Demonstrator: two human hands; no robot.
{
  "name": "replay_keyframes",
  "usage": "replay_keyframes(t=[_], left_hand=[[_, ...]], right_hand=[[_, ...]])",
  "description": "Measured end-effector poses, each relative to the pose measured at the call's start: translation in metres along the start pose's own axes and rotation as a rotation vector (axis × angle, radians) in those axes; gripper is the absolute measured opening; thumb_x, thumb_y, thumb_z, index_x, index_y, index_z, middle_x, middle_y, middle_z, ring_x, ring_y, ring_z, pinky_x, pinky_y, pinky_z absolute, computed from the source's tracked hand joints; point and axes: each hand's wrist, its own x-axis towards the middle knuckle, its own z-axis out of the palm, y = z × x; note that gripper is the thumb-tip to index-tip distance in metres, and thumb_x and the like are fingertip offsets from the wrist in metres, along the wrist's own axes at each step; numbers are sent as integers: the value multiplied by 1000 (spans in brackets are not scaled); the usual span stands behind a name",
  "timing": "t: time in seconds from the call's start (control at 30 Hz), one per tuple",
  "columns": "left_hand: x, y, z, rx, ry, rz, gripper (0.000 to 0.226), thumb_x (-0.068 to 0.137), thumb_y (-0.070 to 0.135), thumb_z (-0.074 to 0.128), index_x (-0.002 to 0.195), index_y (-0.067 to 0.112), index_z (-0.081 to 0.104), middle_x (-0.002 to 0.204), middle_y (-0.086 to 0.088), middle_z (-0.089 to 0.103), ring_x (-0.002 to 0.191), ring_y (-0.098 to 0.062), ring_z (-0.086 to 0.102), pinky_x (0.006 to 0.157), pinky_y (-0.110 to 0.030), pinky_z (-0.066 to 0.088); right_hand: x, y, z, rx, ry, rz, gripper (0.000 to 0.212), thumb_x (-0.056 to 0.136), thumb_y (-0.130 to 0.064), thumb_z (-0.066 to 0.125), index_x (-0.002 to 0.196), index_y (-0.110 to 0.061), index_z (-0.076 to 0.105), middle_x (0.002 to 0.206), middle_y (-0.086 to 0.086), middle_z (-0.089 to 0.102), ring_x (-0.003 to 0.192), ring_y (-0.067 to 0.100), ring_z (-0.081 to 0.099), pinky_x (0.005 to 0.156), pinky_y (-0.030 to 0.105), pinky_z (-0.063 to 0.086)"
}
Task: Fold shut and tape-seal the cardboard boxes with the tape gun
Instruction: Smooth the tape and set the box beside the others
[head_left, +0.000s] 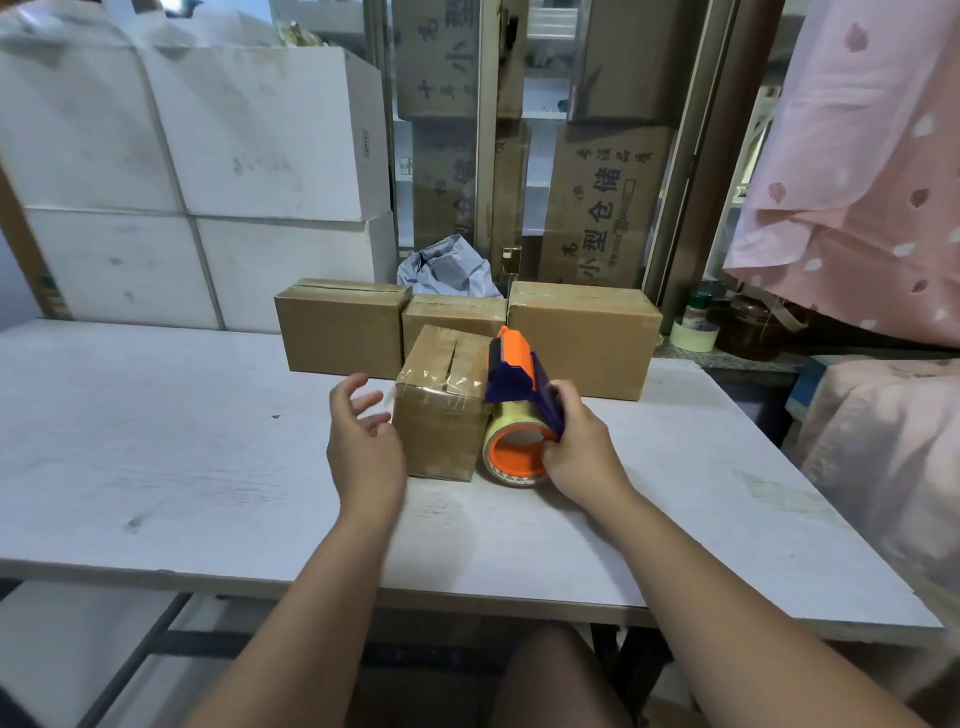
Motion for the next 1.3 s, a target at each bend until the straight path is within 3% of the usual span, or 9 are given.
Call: replay_keyframes(t=[0.2,0.37,0.43,0.5,0.57,0.63,0.8,0.97,1.3], left_hand=[[-12,-10,-2,95,-102,138,61,91,-4,39,139,33,43,135,12,52,124,-10,48,100,-35,47],[5,-1,-17,44,-138,9,38,93,6,47,125,26,56,118,11,57,119,-13,53,86,-24,48],[11,9,-21,226,-124,90,44,91,12,53,134,19,48,137,3,49,131,-16,41,98,-26,39],[7,22,-18,559,-181,369,68,89,20,58,148,17,25,155,1,24,143,-16,19,114,-31,20],[2,29,-9,872,-260,641,77,92,34,54,152,17,9,159,2,10,146,-15,6,118,-33,3],[0,26,1,1076,-286,707,73,95,40,47,152,17,7,159,1,10,146,-15,6,117,-32,-3],[2,18,8,1095,-205,676,64,93,43,50,147,18,25,154,0,26,144,-17,18,117,-30,3],[3,18,7,1084,-200,700,52,91,48,51,134,21,40,147,0,36,137,-17,30,116,-30,9],[11,2,11,1044,-85,816,39,86,49,59,109,17,60,119,-6,60,112,-24,55,108,-37,31]], right_hand=[[0,-6,11,38,23,27,45,79,6,46,111,-25,44,96,2,60,87,22,54,72,37,47],[3,-14,8,8,33,6,43,80,7,46,112,-22,44,94,2,56,86,22,51,68,34,44],[4,-15,6,-7,33,9,43,80,9,44,112,-20,45,95,4,56,86,24,50,68,35,42],[5,-15,4,-24,29,4,45,81,9,44,114,-21,45,98,5,55,88,25,50,70,35,43],[6,-14,4,-32,30,-11,47,80,11,43,114,-20,46,100,5,54,88,25,48,69,33,39],[6,-13,5,-4,31,2,47,79,10,44,113,-23,47,101,4,55,89,24,49,69,30,38],[4,-14,1,225,64,125,36,85,-5,57,106,-32,45,100,-5,60,89,16,55,65,20,40],[2,-11,-3,447,111,227,48,89,-17,64,127,-35,42,109,-13,55,96,11,53,79,25,40],[-1,-14,-11,227,62,143,56,84,3,52,110,-44,36,91,-25,52,83,2,52,82,32,48]])
